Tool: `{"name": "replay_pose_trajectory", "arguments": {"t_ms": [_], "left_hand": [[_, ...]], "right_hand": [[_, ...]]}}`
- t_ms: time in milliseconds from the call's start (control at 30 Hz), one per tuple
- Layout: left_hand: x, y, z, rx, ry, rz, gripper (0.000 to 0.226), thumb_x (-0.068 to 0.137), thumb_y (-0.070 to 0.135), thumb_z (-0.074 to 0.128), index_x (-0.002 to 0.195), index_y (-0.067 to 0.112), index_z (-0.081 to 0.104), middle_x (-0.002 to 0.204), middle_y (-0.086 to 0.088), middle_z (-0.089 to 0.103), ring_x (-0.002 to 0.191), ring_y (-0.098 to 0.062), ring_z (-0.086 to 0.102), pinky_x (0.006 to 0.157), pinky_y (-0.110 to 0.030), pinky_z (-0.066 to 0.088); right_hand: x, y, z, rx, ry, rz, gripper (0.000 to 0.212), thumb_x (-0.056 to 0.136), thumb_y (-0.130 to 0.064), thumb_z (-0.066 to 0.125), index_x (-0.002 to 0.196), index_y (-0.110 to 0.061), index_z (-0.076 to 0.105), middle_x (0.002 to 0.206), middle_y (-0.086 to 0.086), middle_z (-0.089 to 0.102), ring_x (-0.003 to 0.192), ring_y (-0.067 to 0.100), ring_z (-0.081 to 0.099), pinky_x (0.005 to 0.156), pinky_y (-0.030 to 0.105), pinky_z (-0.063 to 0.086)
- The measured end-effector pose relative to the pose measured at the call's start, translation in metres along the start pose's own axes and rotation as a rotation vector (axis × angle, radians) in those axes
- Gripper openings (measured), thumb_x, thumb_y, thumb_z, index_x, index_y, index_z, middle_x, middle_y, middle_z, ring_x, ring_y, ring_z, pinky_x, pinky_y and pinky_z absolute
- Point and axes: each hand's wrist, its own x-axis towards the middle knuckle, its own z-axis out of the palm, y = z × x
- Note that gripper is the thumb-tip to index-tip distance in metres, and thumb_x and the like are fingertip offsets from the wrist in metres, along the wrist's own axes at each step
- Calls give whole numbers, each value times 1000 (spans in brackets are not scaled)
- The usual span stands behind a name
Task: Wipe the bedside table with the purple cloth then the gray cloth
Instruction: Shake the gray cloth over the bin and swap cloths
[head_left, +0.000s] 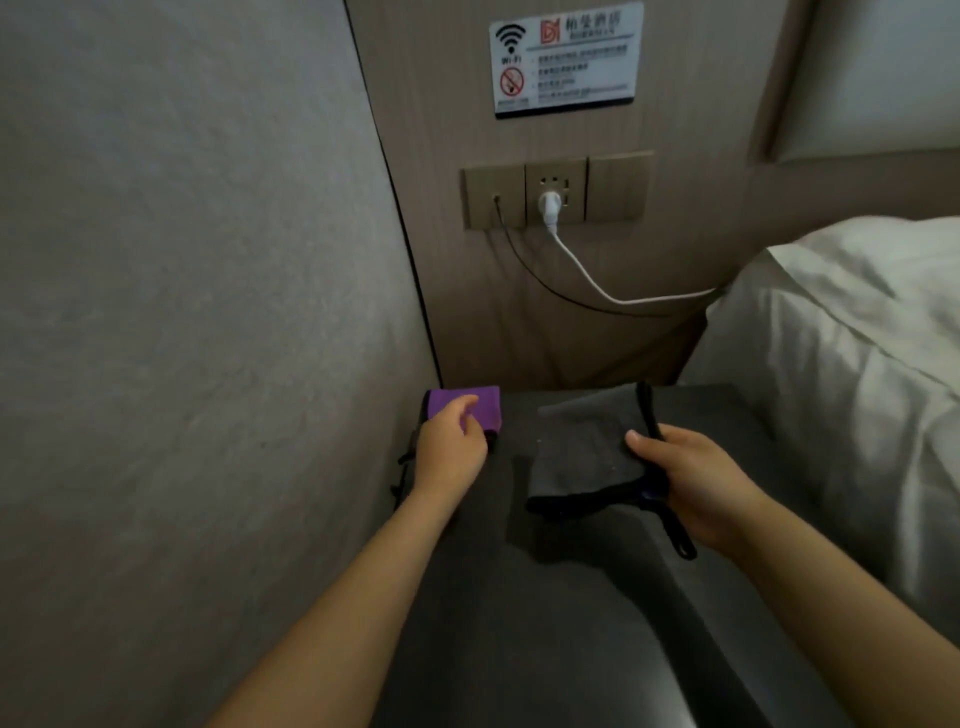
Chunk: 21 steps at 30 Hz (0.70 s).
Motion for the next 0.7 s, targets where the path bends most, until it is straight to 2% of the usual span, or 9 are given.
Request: {"name": "replay_pose_trajectory", "arguments": {"t_ms": [33, 133, 200, 267, 367, 500, 567, 633, 700], "left_hand": [[15, -8, 7, 100, -63, 61, 41, 96, 7, 42, 135, 9, 52, 138, -14, 54, 127, -28, 50, 103, -31, 39], [50, -24, 26, 457, -290, 179, 54, 97, 9, 37, 150, 9, 25, 159, -9, 21, 148, -25, 16, 119, -34, 18], [63, -33, 34, 620, -383, 189, 57, 99, 16, 35, 152, 9, 14, 161, -9, 9, 149, -27, 6, 121, -38, 12], [70, -43, 40, 718, -459, 189, 56, 102, 24, 30, 153, 9, 10, 162, -9, 5, 149, -27, 3, 121, -40, 10], [67, -52, 45, 794, -425, 229, 55, 102, 27, 26, 152, 11, 13, 162, -8, 7, 149, -26, 7, 120, -40, 11], [54, -37, 67, 739, -416, 273, 57, 99, 27, 30, 153, 15, 13, 162, -7, 5, 150, -24, 5, 120, -39, 8], [42, -17, 93, 694, -436, 319, 60, 96, 26, 34, 153, 18, 15, 162, -5, 6, 150, -23, 2, 120, -39, 5], [28, 9, 123, 606, -371, 344, 59, 96, 25, 33, 152, 18, 17, 161, -6, 12, 149, -24, 4, 121, -40, 0], [20, 28, 144, 591, -319, 285, 57, 98, 27, 31, 152, 14, 18, 159, -11, 18, 148, -28, 9, 121, -42, -2]], "right_hand": [[14, 0, -1, 4, 1, 4, 19, 96, -11, 46, 103, -6, 63, 89, 10, 68, 76, 21, 66, 65, 29, 54], [43, -1, -4, 80, -3, 26, 20, 97, -12, 44, 96, -8, 64, 83, 8, 69, 63, 16, 70, 53, 24, 56], [58, 1, -8, 105, 9, 39, 21, 98, -13, 42, 100, -8, 62, 91, 10, 68, 75, 20, 68, 63, 28, 55], [71, 4, -11, 108, 11, 47, 22, 98, -13, 41, 105, -7, 61, 97, 11, 66, 85, 23, 64, 71, 31, 51], [86, 3, -10, 71, 3, 50, 22, 98, -12, 41, 103, -7, 62, 95, 10, 66, 85, 22, 64, 71, 31, 50], [103, -6, -13, 145, 48, 32, 23, 98, -16, 42, 109, -9, 61, 101, 7, 67, 89, 21, 64, 71, 30, 51], [108, -10, -14, 218, 67, 21, 23, 98, -17, 42, 109, -12, 61, 93, 4, 73, 81, 18, 70, 65, 27, 55], [112, -15, -13, 299, 60, 27, 22, 98, -18, 41, 108, -13, 60, 81, 1, 76, 69, 15, 74, 60, 27, 56], [115, -22, -11, 349, 52, 34, 26, 98, -18, 42, 117, -11, 57, 93, 5, 74, 74, 17, 74, 61, 30, 57]]}}
